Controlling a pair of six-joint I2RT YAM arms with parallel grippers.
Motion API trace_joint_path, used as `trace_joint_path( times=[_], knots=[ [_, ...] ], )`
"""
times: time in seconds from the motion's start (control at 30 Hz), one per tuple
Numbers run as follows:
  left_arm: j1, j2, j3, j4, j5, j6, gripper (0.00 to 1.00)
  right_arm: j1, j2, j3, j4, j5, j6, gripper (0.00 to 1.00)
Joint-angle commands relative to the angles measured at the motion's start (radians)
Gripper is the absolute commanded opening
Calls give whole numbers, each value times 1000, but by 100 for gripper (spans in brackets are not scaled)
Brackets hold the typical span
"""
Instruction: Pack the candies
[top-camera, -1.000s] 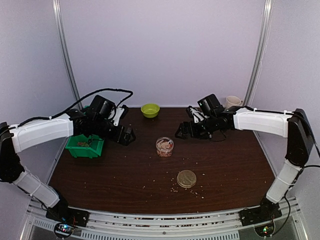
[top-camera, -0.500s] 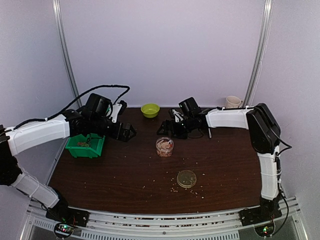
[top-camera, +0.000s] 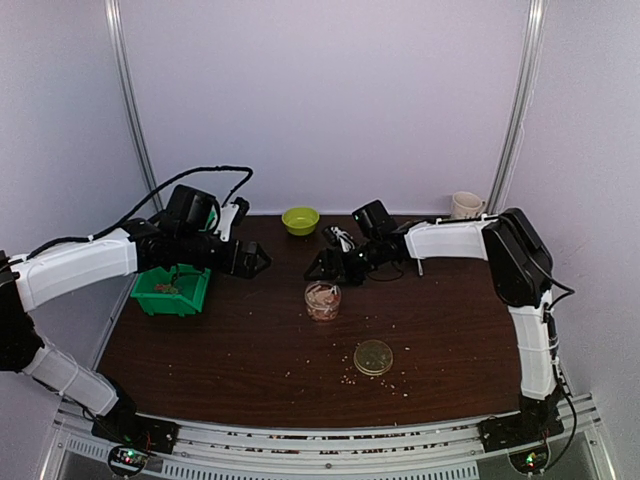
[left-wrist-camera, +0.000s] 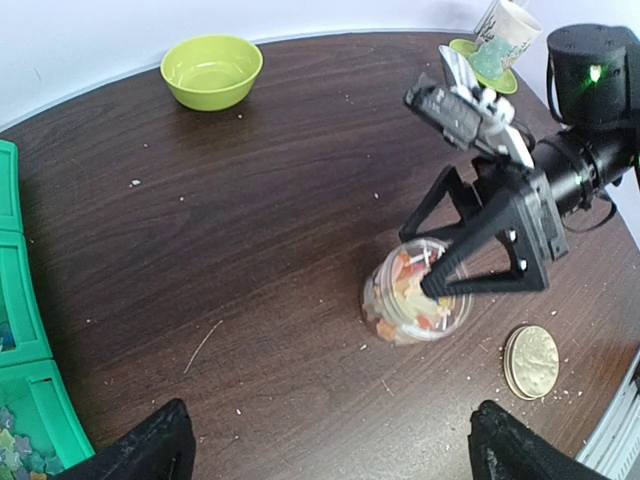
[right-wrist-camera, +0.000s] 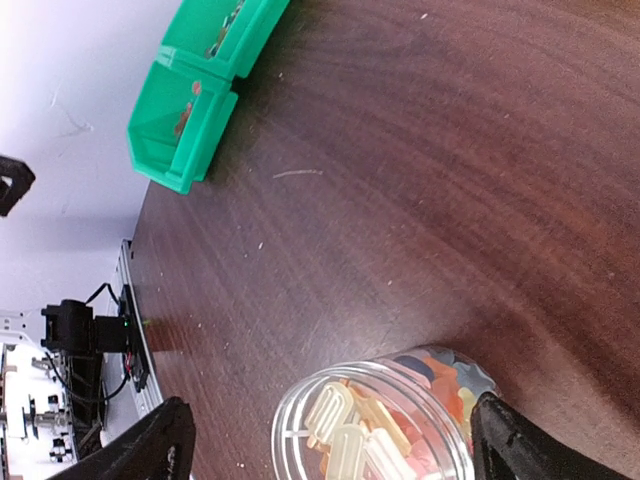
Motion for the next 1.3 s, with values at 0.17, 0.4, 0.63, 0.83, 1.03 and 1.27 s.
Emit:
trace_joint_path(
  times=[0.17, 0.4, 0.63, 0.83, 1.03, 1.27],
  knots=[
    [15, -5, -5, 47, 31, -15, 98, 80, -89, -119, -82, -87, -142, 94],
    [18, -2, -3, 40, 27, -16, 98, 89, -264, -235, -166, 93, -217, 96],
    [17, -5, -3, 35, 19, -16, 98, 95, -478, -380, -265, 394, -263, 100],
    [18, 1, -2, 36, 25, -16, 98, 125, -589, -494, -325, 607, -236, 100],
    [18, 9, 1, 30, 26, -16, 98, 197, -635, -566, -342, 690, -196, 100],
    [18, 9, 2, 30, 27, -16, 98, 260, -604, -581, -346, 748, -177, 99]
  ],
)
